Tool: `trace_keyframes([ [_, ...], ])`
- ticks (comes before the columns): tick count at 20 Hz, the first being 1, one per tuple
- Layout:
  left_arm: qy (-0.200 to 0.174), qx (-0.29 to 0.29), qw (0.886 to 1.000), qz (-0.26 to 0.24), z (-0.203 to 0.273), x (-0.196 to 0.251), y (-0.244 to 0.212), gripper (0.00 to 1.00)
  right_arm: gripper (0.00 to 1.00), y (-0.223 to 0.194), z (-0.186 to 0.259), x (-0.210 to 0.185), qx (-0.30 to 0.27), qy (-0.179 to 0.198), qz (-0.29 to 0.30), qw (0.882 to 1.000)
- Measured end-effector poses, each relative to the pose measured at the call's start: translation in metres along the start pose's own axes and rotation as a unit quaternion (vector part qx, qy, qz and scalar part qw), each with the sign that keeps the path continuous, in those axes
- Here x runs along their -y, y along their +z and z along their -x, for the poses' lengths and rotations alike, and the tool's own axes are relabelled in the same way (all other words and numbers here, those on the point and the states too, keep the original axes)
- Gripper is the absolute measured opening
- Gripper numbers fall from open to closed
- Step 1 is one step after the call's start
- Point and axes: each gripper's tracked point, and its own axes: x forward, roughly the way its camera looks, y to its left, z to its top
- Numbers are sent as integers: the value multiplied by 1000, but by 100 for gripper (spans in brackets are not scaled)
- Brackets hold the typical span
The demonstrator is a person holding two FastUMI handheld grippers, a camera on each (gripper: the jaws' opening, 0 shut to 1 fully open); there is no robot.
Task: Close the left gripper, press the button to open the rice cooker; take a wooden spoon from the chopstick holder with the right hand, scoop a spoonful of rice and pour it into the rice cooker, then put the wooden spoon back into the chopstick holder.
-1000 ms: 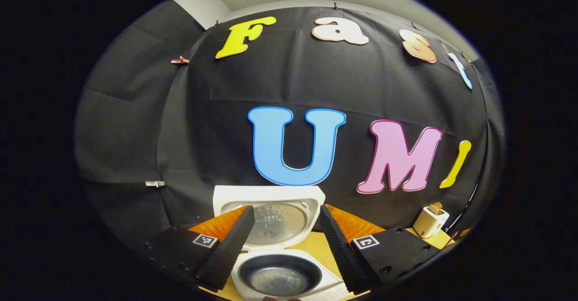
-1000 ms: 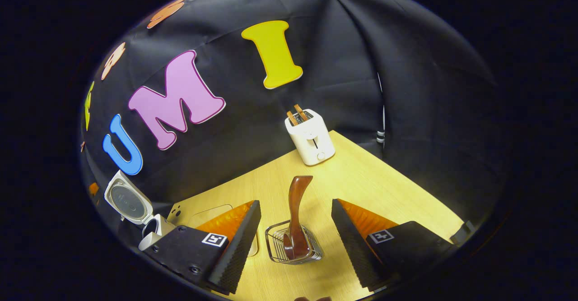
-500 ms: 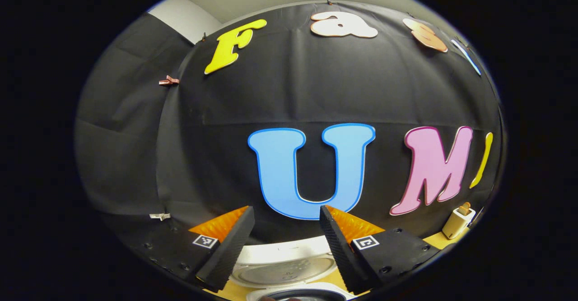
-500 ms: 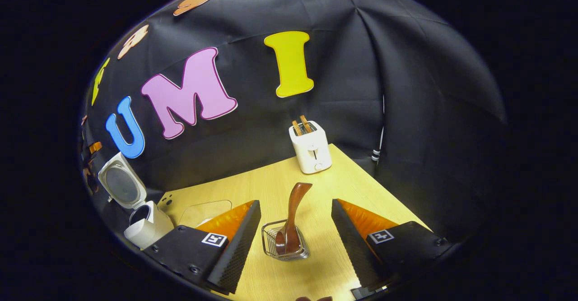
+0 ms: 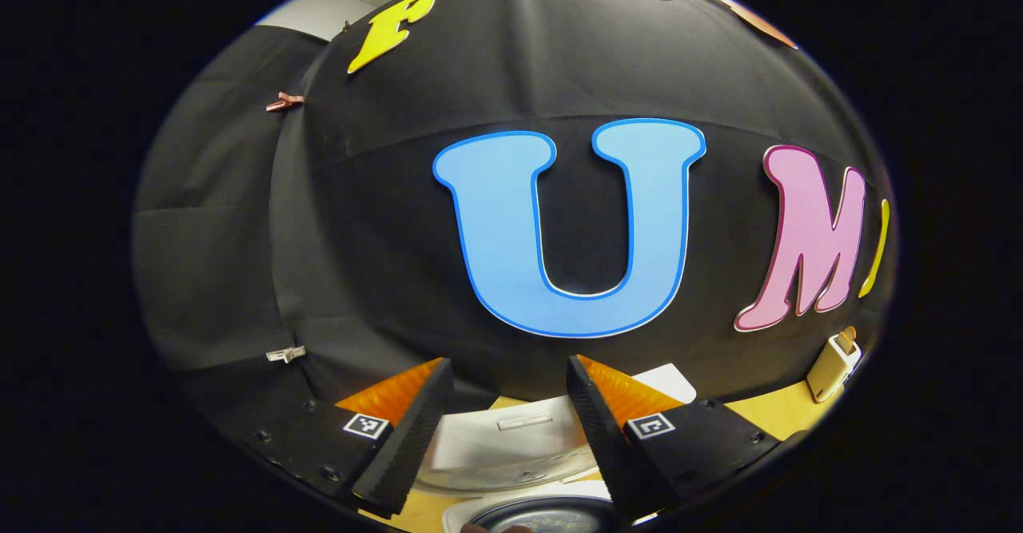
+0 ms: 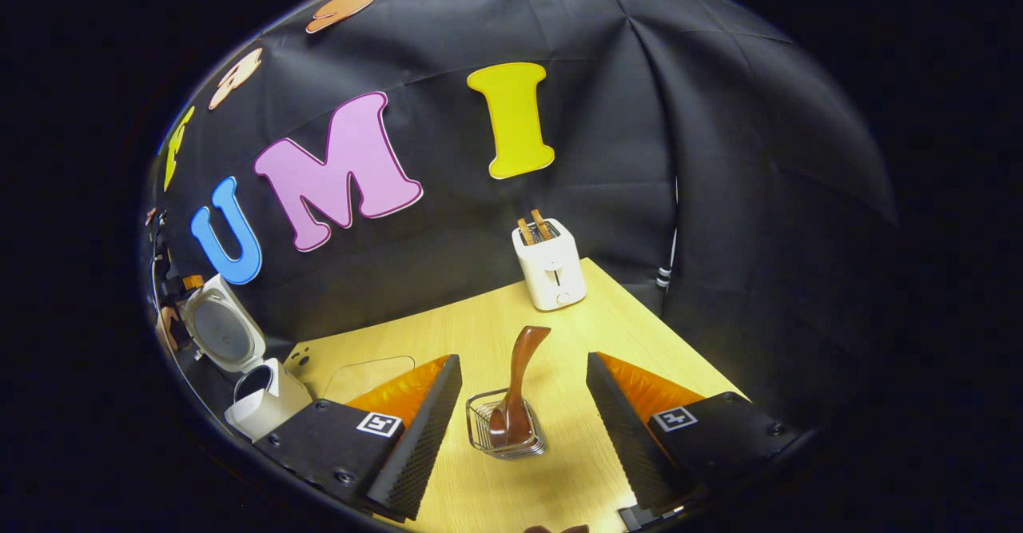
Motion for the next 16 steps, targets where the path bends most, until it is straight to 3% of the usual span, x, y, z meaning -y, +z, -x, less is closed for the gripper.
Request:
trace_keyframes([
  [9,-41,-5,999,11,74,23,-30,93,98,0,-1,-15,1,20,-2,1000],
  [16,-79,-68,994,31,140,47,-97,93,98,6,-10,-23,-3,34,10,999],
])
